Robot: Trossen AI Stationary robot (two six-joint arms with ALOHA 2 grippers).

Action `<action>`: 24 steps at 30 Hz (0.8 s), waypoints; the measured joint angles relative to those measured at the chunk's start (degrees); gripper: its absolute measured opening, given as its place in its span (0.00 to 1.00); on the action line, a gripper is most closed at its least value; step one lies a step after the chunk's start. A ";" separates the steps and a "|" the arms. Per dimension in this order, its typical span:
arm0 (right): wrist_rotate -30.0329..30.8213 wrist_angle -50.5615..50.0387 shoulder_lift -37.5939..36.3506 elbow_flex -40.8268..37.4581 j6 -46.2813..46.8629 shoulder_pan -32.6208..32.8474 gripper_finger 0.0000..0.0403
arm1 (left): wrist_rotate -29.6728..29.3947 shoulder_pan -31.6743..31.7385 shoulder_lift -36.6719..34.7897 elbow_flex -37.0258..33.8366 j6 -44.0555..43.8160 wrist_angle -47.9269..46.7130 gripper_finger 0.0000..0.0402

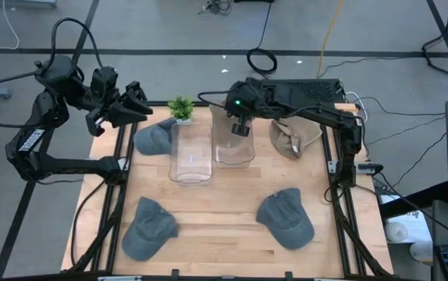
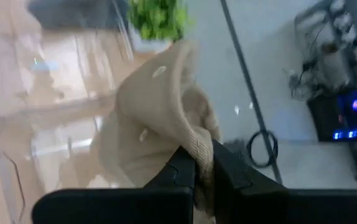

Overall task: Pick & Place hat
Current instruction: Put the bottom brown cap into the right transparent bin

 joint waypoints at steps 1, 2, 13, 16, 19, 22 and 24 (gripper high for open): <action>-0.71 -0.13 0.05 -0.88 0.24 -0.22 0.02 | -0.02 0.00 0.02 0.00 0.01 0.00 0.32; -1.09 0.28 0.08 -1.72 0.30 -0.42 0.02 | -0.02 0.02 0.02 0.00 -0.04 0.00 0.32; -5.23 7.62 0.06 -11.75 -0.04 -2.05 0.02 | 0.96 0.00 0.04 0.00 -0.18 0.00 0.32; -5.63 10.87 0.06 -13.88 -1.57 -2.28 0.02 | 1.06 0.02 0.08 0.00 -0.18 0.00 0.32; -5.87 13.03 0.05 -15.25 -1.34 -3.15 0.02 | 1.09 0.02 0.09 0.00 -0.18 0.00 0.32; -7.29 14.53 0.01 -17.34 -1.31 -4.26 0.02 | 1.09 0.00 0.09 0.00 -0.29 0.00 0.32; -8.70 14.94 0.01 -18.51 -1.10 -4.77 0.02 | 1.09 0.02 0.09 0.00 -0.80 0.00 0.32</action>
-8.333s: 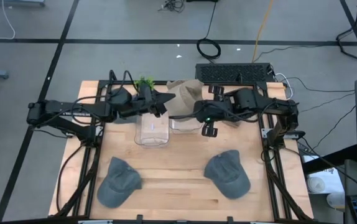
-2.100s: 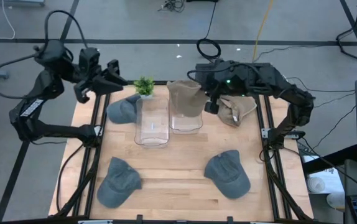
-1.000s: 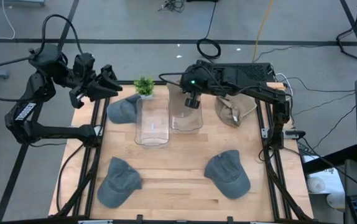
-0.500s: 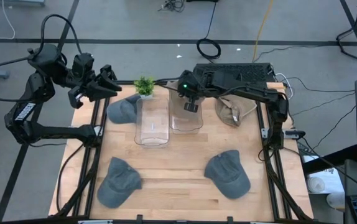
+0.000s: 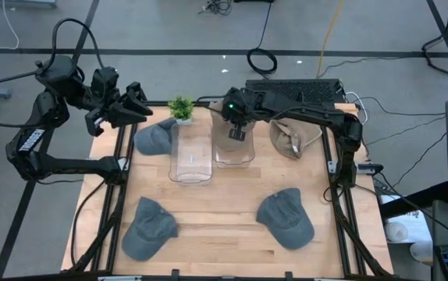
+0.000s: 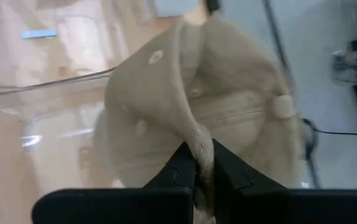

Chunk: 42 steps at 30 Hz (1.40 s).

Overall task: Pick & Place hat
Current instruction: Put the bottom brown cap into the right transparent bin, then put the brown cap into the right transparent bin

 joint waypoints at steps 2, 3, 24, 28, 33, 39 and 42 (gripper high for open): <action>0.01 0.48 0.00 -1.00 0.08 -0.22 0.02 | 0.00 -0.02 0.06 0.00 -0.06 0.00 0.32; 0.05 1.26 0.00 -1.54 0.02 -0.28 0.02 | 0.00 -0.02 0.11 0.00 -0.08 0.00 0.32; 3.38 6.54 -0.20 -2.43 -3.00 -0.09 0.51 | 0.00 -0.02 0.11 0.00 0.61 0.04 0.32; 3.49 7.55 -0.42 -2.41 -3.24 -0.09 0.57 | 0.00 -0.02 0.11 0.00 0.81 0.04 0.32; 4.81 8.35 -2.16 -2.36 -3.00 -0.07 0.60 | -0.02 0.00 0.11 0.00 1.24 0.02 0.32; 6.74 6.51 -6.32 -2.32 -3.12 -0.18 0.60 | -0.46 -0.02 0.11 0.00 1.28 0.02 0.32; 9.01 6.05 -8.64 -2.31 -3.95 -0.18 0.60 | -1.33 0.00 0.11 0.00 1.28 0.00 0.32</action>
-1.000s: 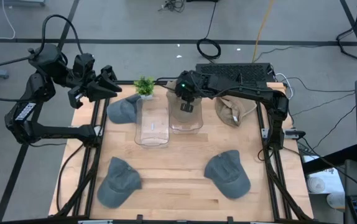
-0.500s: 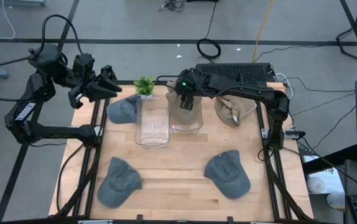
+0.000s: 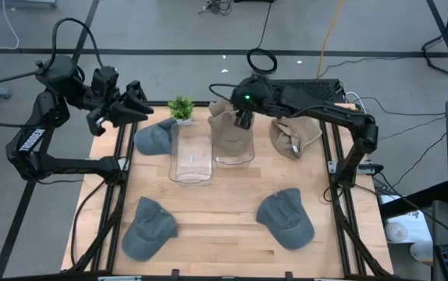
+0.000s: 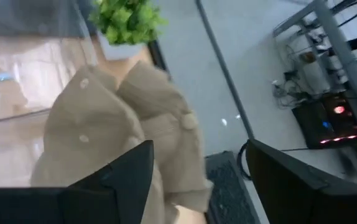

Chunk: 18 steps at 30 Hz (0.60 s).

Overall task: Pick & Place hat
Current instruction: Put the brown cap into the right transparent bin

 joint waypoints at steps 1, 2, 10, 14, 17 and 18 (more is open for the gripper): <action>0.75 -1.08 -0.99 -0.01 -0.12 0.00 0.60 | -0.13 -0.02 0.00 0.00 0.00 0.00 0.32; 1.47 -2.28 -1.80 -0.02 -0.22 0.00 0.60 | -0.40 0.00 0.00 0.00 0.00 0.00 0.32; 6.56 -13.26 -7.62 -0.02 4.11 0.01 0.61 | -4.40 -0.02 0.00 0.00 -0.66 0.00 0.32; 6.65 -19.01 -9.77 -0.02 7.45 0.00 0.61 | -5.06 0.00 0.00 0.00 -0.68 0.00 0.32; 6.62 -22.47 -11.06 -0.02 9.11 0.01 0.61 | -5.10 0.00 0.00 0.00 -0.68 0.00 0.32; 6.61 -23.64 -11.36 -0.02 9.59 0.02 0.61 | -5.10 -0.02 0.00 0.00 -0.68 0.02 0.32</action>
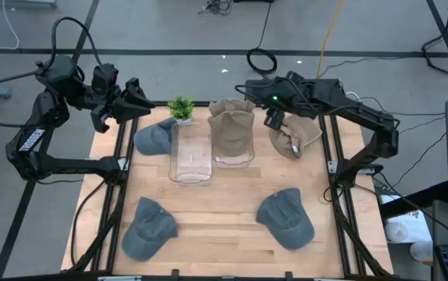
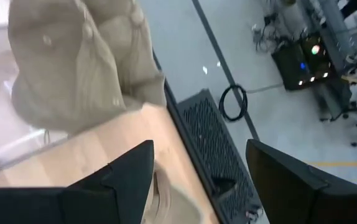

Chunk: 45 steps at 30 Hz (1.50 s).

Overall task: Pick & Place hat
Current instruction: Put the brown cap into the right transparent bin

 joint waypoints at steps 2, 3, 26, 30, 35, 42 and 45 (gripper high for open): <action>-0.05 -1.92 -0.44 -0.01 1.00 -0.02 0.61 | 0.00 0.00 0.00 0.00 0.00 -0.01 0.32; -0.05 -2.81 -0.54 -0.01 1.39 -0.02 0.61 | 0.00 0.00 0.00 0.00 0.00 -0.02 0.32; -0.51 -19.47 -10.91 -9.65 13.10 6.33 0.61 | 0.04 0.02 0.07 0.00 -0.16 -0.11 0.32; -0.40 -19.46 -15.07 -16.04 15.81 7.95 0.61 | 0.04 0.00 0.16 0.00 -0.17 -0.36 0.32; -0.36 -19.49 -19.31 -24.10 15.99 8.76 0.61 | 0.07 0.00 0.79 0.00 -0.02 -1.39 0.32; -0.31 -19.40 -23.30 -34.60 15.99 8.74 0.61 | 0.62 0.00 1.27 0.00 0.07 -3.11 0.32; -0.33 -19.29 -24.11 -39.19 14.97 8.74 0.61 | 0.66 0.02 1.25 0.00 0.21 -3.08 0.32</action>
